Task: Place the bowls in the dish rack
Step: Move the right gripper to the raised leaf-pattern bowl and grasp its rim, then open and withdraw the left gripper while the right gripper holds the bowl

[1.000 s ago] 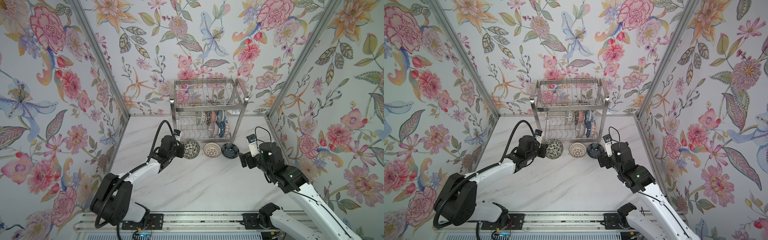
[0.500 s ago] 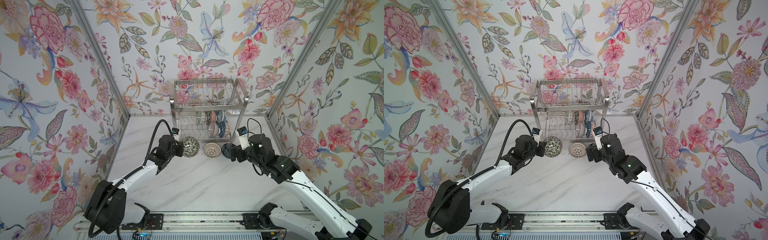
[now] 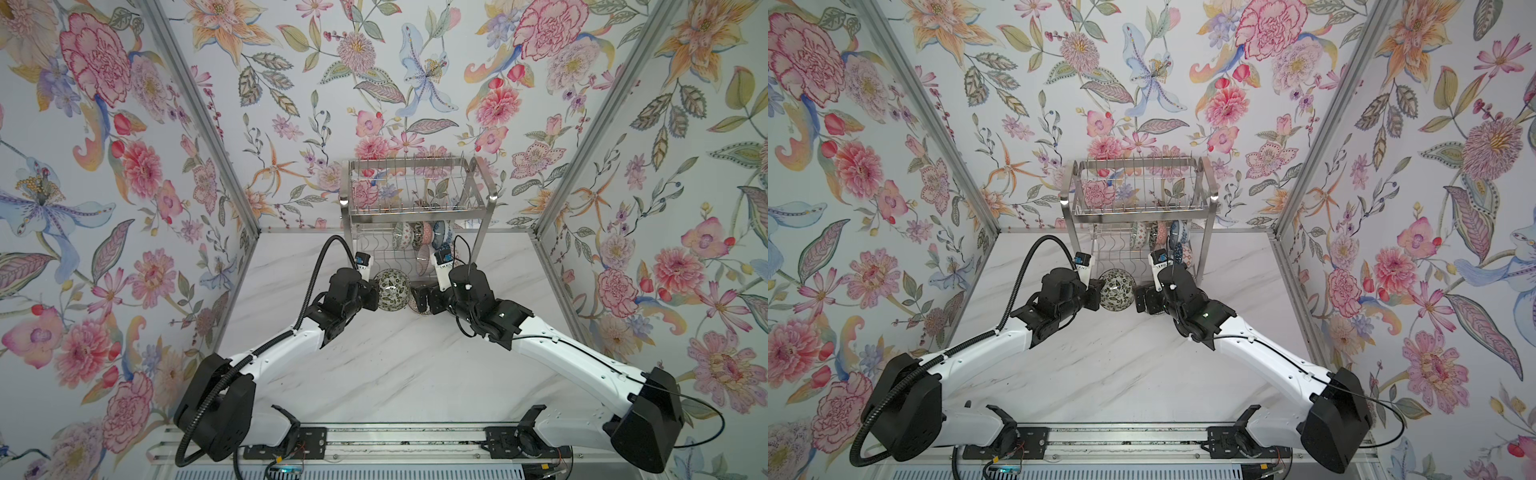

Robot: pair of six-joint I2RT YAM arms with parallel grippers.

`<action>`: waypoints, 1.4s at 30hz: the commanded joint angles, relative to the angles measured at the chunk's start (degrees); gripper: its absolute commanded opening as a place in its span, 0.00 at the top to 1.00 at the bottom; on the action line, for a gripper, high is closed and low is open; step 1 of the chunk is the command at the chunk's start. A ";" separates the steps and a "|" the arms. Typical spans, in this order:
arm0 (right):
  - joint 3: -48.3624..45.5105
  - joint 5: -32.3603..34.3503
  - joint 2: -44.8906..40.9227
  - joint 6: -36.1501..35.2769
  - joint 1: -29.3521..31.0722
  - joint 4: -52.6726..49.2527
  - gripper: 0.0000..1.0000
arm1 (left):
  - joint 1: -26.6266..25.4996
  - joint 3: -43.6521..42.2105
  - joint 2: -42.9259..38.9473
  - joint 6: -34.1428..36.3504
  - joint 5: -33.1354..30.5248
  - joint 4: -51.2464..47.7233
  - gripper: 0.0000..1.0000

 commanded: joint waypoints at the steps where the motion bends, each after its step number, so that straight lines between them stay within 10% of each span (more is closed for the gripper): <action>1: 1.77 0.08 2.95 4.09 0.19 5.31 0.01 | -1.00 2.77 0.23 -1.64 -1.33 4.40 1.00; 12: 3.47 -2.60 11.38 13.47 -0.22 9.67 0.34 | -2.54 3.13 1.41 -2.20 -1.44 6.10 1.00; 24: 4.65 -3.08 14.08 15.21 -0.31 10.94 0.97 | -3.30 2.78 1.42 -2.40 -1.00 7.58 1.00; 29: 4.84 -1.62 13.90 14.05 -0.17 10.35 1.00 | -3.15 3.96 0.51 0.59 -2.20 3.64 1.00; 30: 4.96 -0.88 13.73 13.31 -0.24 10.04 1.00 | -3.11 4.86 0.30 1.87 -2.37 1.19 0.92; 33: 5.31 1.10 12.90 10.97 -0.98 9.09 1.00 | -3.06 7.92 -0.18 5.64 -3.39 -6.34 0.09; 34: 5.47 1.53 12.68 10.18 -1.39 8.90 1.00 | -2.98 8.57 -0.66 6.80 -3.92 -8.55 0.01; 42: 8.04 7.17 12.48 2.71 -2.98 5.97 1.00 | 3.12 12.71 -9.65 14.72 -6.19 -25.32 0.01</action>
